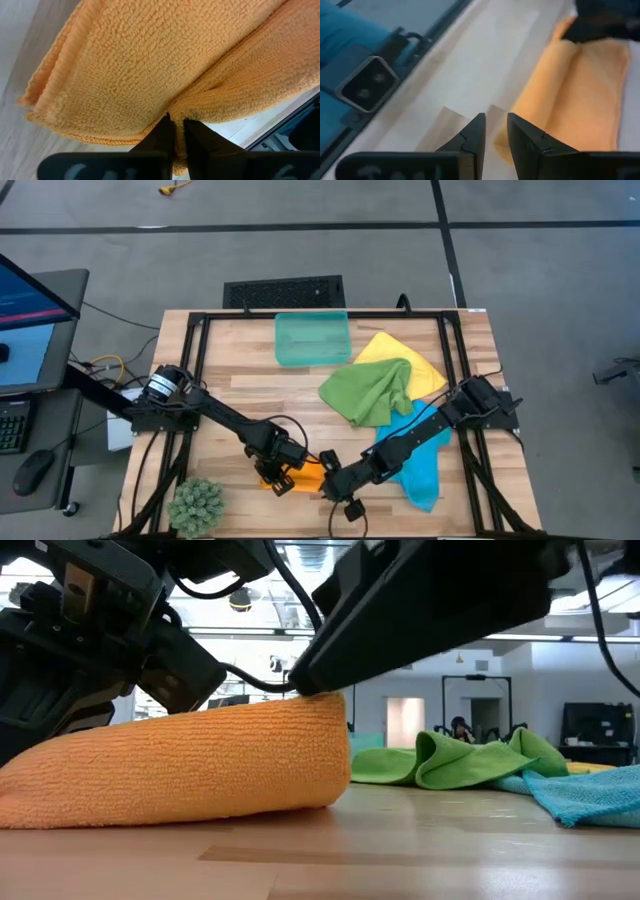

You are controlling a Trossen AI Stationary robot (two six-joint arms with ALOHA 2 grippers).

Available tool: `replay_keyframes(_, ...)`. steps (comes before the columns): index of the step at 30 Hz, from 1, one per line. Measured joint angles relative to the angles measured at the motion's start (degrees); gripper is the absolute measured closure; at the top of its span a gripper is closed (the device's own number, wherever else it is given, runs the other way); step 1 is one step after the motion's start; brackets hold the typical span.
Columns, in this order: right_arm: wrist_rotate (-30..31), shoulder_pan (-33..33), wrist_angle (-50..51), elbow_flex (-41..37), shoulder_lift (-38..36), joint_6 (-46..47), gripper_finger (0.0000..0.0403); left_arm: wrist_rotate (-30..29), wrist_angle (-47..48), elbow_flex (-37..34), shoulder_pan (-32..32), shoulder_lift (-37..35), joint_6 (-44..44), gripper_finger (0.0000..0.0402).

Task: Roll microfiber towels into tight, uniform cylinder then place into a basket
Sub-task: Fold the orange towel

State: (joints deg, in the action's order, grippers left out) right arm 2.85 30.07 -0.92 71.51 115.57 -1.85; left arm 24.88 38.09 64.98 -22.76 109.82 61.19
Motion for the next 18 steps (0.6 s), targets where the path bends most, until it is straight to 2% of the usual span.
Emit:
replay_keyframes(13, 0.2, -2.4, 0.4, -1.5, 0.0, 3.8, 0.0301, 0.3, -0.1, 0.0, -0.1, 0.0, -0.4, 0.0386)
replay_keyframes(18, 0.2, -2.9, -0.7, -1.4, 3.3, 4.0, 0.0301, 0.3, -0.2, 0.0, -0.1, 0.0, -2.0, 0.0386)
